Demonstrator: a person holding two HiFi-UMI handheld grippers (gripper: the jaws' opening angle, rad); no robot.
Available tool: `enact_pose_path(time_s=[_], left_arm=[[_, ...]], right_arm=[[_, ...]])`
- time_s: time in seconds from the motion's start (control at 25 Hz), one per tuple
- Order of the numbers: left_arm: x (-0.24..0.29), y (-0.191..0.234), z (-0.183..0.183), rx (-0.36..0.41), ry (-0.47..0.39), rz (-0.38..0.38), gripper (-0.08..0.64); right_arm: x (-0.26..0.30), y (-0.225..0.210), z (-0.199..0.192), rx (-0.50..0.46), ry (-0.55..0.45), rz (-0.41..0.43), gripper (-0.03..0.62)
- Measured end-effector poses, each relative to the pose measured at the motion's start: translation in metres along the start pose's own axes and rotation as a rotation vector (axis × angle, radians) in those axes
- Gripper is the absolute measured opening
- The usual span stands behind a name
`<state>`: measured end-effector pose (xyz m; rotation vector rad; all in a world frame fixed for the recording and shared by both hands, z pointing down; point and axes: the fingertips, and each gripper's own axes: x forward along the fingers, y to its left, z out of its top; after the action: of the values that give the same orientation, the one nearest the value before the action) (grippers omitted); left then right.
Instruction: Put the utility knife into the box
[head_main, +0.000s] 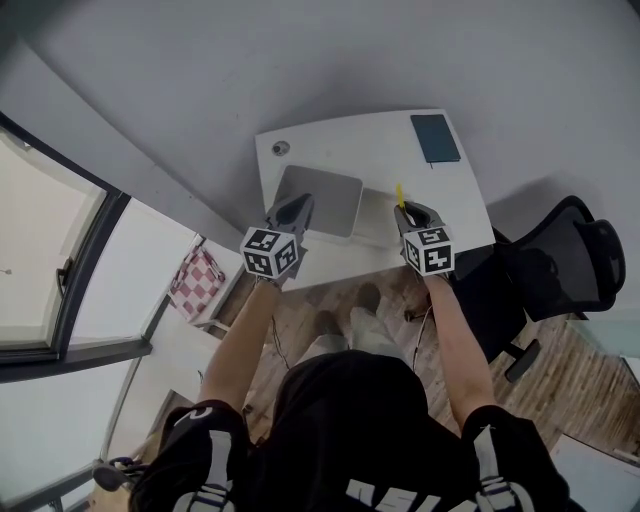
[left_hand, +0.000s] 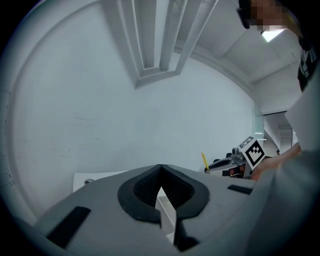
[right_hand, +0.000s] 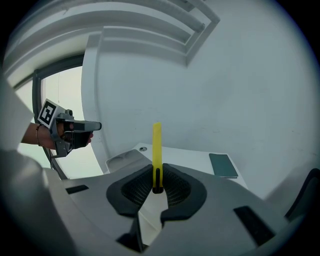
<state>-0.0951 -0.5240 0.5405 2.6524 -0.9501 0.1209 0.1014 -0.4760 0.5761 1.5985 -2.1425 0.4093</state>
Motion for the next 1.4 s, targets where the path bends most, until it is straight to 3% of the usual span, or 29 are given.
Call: enact_pose_path(time_s=[0.6, 1.4], left_arm=[[0.034, 0.017, -0.013, -0.014, 0.012, 0.052, 0.025], [0.100, 0.032, -0.075, -0.030, 0.169, 0.077, 0.025]], right_arm=[[0.050, -0.023, -0.025, -0.003, 0.066, 0.079, 0.072], [0.137, -0.027, -0.112, 0.075, 0.301, 0.240, 0.072]])
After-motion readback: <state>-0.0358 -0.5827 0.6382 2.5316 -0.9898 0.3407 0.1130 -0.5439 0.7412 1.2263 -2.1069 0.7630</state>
